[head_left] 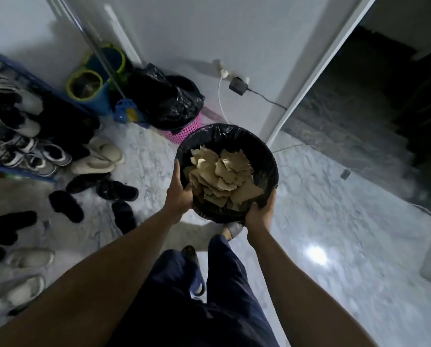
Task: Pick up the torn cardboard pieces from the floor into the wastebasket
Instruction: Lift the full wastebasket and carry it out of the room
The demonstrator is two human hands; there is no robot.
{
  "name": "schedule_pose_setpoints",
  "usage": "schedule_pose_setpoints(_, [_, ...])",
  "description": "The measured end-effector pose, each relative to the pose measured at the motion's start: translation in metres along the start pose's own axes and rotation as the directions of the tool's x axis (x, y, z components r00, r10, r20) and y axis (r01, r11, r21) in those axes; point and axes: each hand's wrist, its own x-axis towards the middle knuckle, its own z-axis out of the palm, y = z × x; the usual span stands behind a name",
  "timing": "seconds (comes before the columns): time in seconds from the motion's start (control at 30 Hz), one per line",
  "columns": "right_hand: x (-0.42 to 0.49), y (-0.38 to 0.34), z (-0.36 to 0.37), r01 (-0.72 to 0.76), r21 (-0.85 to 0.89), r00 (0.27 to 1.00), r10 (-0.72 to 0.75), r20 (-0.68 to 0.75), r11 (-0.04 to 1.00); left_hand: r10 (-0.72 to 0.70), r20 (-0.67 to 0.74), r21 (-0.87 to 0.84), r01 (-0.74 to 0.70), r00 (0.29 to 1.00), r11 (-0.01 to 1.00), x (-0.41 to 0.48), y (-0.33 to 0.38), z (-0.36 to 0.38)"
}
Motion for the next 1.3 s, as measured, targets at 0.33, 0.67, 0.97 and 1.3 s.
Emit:
schedule_pose_setpoints(0.33, [0.183,0.067,0.071,-0.096,0.031,0.993,0.098,-0.072,0.995,-0.098,0.0,0.216,0.096,0.995,0.972,0.178,-0.088,0.085])
schedule_pose_setpoints(0.67, [0.359,0.167,0.142,0.006,0.079,0.973,0.013,-0.23,0.997,-0.038,0.135,0.253,0.002,0.99,0.968,0.338,-0.204,0.176])
schedule_pose_setpoints(0.97, [0.377,0.19,0.163,-0.029,-0.108,0.966,0.0,-0.258,0.994,-0.055,0.118,0.324,0.014,0.991,0.946,0.367,-0.256,0.185])
schedule_pose_setpoints(1.3, [0.424,0.177,0.183,-0.085,-0.19,0.948,0.02,-0.318,0.978,0.21,0.116,0.324,-0.237,0.971,0.916,0.413,-0.26,0.199])
